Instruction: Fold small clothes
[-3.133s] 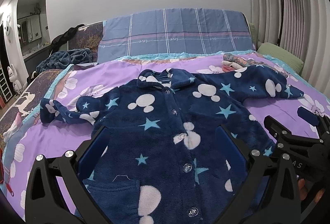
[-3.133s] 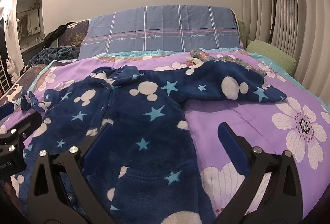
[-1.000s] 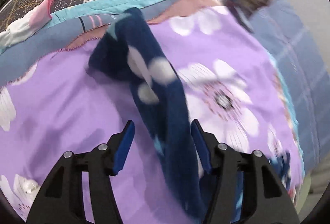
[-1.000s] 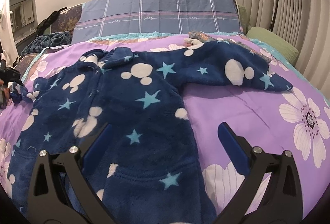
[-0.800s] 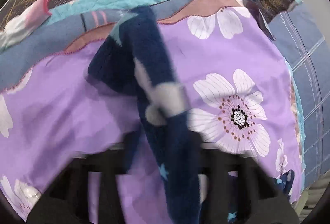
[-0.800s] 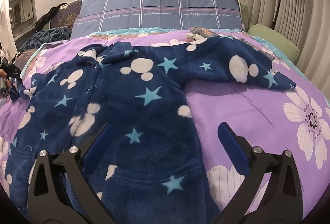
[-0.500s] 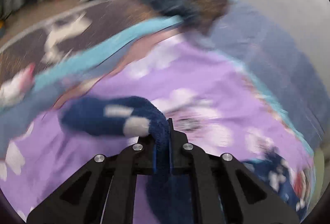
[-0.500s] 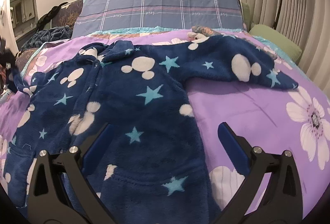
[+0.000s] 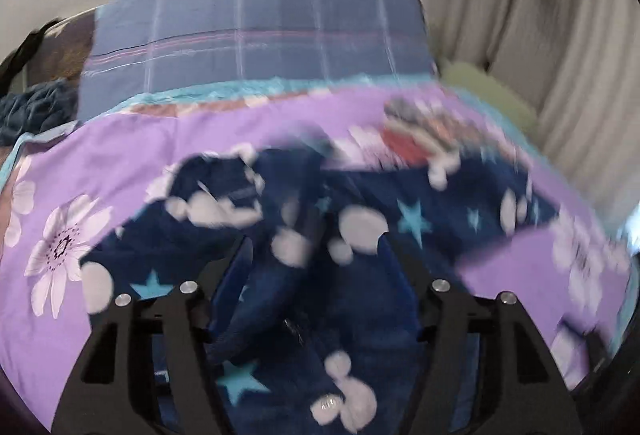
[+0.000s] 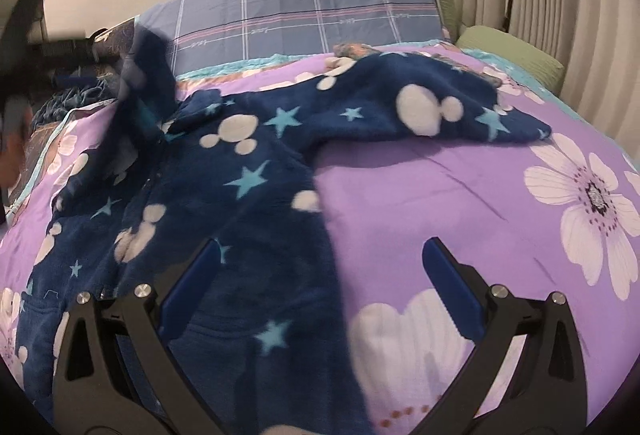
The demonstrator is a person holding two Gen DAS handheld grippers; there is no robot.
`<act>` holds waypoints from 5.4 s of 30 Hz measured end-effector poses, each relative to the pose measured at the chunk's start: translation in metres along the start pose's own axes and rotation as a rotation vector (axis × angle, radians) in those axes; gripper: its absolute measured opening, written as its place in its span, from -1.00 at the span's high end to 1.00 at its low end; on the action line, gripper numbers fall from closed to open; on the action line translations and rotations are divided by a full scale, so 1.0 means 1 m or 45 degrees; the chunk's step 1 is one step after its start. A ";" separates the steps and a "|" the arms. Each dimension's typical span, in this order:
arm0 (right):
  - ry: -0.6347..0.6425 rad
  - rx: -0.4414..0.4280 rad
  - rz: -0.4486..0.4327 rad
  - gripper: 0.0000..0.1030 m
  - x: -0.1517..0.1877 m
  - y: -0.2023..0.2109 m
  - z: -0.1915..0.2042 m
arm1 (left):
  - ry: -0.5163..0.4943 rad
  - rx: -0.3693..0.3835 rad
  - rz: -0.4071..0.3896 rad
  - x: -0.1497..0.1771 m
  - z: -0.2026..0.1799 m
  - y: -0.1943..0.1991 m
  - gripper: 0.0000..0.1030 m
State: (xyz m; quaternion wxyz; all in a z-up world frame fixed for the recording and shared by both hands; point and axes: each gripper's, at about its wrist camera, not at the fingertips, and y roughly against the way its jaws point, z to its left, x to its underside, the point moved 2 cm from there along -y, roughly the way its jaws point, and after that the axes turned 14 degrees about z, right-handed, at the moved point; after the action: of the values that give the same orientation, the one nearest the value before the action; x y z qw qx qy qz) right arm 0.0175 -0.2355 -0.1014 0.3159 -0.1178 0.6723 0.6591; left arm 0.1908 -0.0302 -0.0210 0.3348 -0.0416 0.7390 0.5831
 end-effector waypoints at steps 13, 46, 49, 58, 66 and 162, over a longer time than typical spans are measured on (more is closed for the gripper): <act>0.093 -0.320 0.064 -0.73 -0.073 -0.024 0.023 | -0.024 -0.524 0.142 0.106 0.081 -0.007 -0.65; 0.128 -0.337 -0.043 0.74 -0.154 -0.054 0.067 | 0.360 -0.772 0.198 0.143 0.189 -0.022 -0.78; 0.021 -0.264 0.333 0.68 -0.123 -0.128 0.035 | 0.342 -0.775 0.205 0.148 0.186 -0.019 -0.78; -0.111 -0.730 0.402 -0.27 -0.135 -0.128 0.037 | 0.349 -0.959 0.216 0.153 0.198 -0.011 -0.78; -0.045 -0.595 0.524 0.48 -0.158 -0.184 0.087 | 0.386 -0.914 0.188 0.157 0.197 0.013 -0.78; 0.330 -0.807 0.137 -0.09 -0.060 -0.115 0.138 | 0.558 0.482 0.239 0.023 0.059 -0.109 -0.90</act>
State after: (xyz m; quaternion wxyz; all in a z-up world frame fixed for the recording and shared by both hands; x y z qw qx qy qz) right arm 0.1670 -0.1303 -0.1508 0.1403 -0.2571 0.4741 0.8303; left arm 0.2483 -0.0050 -0.1304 0.1137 -0.0346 0.8898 0.4405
